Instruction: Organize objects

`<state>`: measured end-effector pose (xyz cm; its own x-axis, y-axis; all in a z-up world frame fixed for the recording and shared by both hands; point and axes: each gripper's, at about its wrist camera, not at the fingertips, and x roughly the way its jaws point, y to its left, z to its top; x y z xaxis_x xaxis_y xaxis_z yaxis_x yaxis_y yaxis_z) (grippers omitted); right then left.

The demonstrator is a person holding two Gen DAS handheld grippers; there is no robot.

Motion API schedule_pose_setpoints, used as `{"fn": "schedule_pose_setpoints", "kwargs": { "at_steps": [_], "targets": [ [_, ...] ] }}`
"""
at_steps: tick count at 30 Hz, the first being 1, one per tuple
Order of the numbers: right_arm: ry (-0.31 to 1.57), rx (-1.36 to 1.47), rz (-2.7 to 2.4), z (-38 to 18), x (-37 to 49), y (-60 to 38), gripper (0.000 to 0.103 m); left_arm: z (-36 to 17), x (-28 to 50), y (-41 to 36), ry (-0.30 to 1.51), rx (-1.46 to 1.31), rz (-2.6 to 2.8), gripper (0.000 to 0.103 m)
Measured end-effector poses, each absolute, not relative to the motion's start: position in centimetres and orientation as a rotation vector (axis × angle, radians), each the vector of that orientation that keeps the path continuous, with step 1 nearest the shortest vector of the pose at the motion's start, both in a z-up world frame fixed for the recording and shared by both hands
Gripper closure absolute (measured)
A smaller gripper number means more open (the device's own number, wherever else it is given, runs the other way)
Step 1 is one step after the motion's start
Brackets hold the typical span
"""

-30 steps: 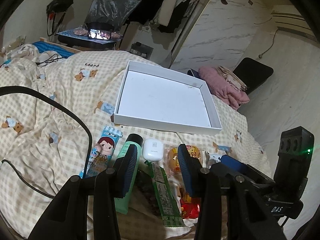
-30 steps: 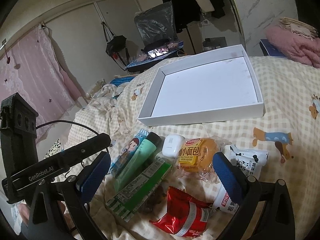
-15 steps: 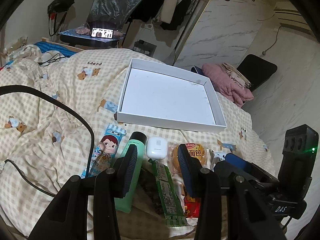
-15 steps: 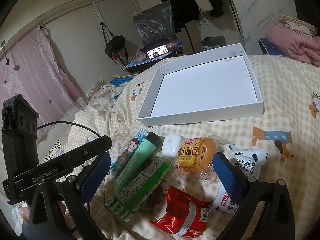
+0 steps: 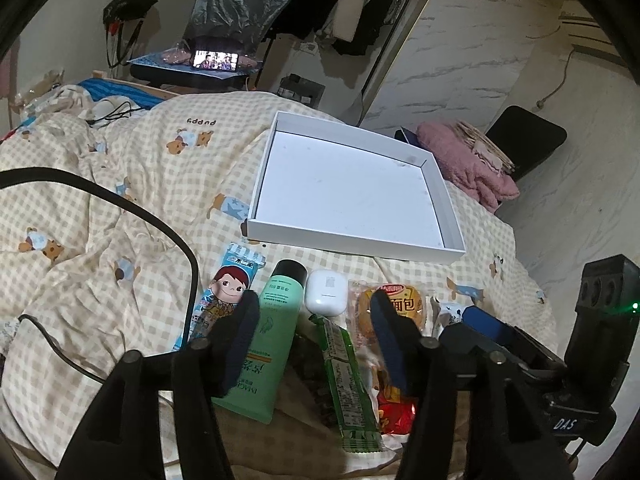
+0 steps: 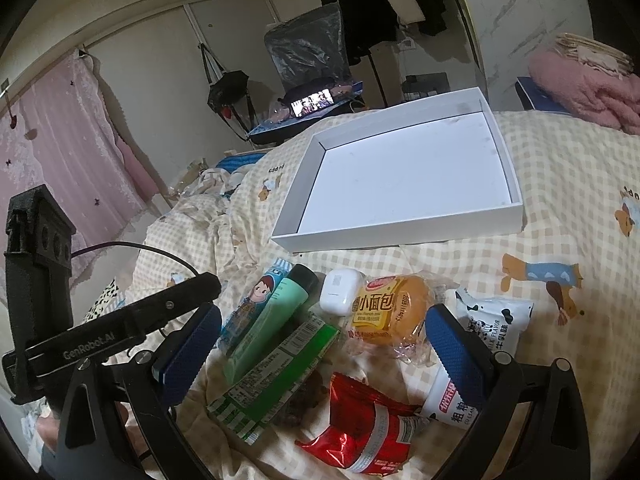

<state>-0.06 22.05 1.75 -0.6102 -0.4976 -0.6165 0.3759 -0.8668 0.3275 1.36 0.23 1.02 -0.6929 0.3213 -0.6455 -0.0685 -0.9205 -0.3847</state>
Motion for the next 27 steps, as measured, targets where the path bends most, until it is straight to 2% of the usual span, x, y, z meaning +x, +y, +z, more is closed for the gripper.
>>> {"fn": "schedule_pose_setpoints", "kwargs": {
  "at_steps": [5,9,13,21,27],
  "targets": [
    [-0.202,0.985,-2.445,1.9,0.1,21.9,0.000,1.1,1.3,0.4,-0.475,-1.119,2.665,0.034],
    [-0.152,0.975,-2.479,2.0,0.3,21.6,0.000,1.0,1.2,0.5,-0.452,-1.151,2.674,0.034],
    [-0.198,0.999,-2.481,1.8,-0.1,22.4,0.000,1.1,1.1,0.0,-0.467,-1.173,2.670,0.034],
    [-0.321,1.056,-2.451,1.2,-0.9,23.9,0.000,1.0,0.8,-1.7,-0.606,-1.176,2.632,0.034],
    [-0.344,1.084,-2.452,0.9,-1.0,24.0,0.000,0.3,0.5,-2.3,-0.685,-1.206,2.588,0.034]
  ]
}}
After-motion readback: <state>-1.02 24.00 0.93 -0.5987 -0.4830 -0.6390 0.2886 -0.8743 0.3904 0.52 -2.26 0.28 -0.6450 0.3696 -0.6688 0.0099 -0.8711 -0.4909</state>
